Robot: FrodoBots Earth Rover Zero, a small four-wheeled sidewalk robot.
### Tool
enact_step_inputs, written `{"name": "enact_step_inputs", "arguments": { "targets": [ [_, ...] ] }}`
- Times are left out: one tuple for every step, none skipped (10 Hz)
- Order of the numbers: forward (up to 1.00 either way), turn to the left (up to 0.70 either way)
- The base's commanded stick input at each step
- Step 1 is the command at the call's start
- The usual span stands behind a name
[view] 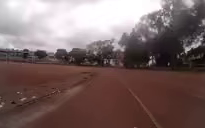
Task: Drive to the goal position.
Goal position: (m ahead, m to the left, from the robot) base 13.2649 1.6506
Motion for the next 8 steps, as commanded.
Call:
{"name": "enact_step_inputs", "arguments": {
  "targets": [
    [1.0, 0.0],
    [1.0, 0.0],
    [1.0, 0.0],
    [1.0, 0.0],
    [1.0, 0.0],
    [1.0, -0.02],
    [1.0, -0.07],
    [1.0, -0.26]
  ]
}}
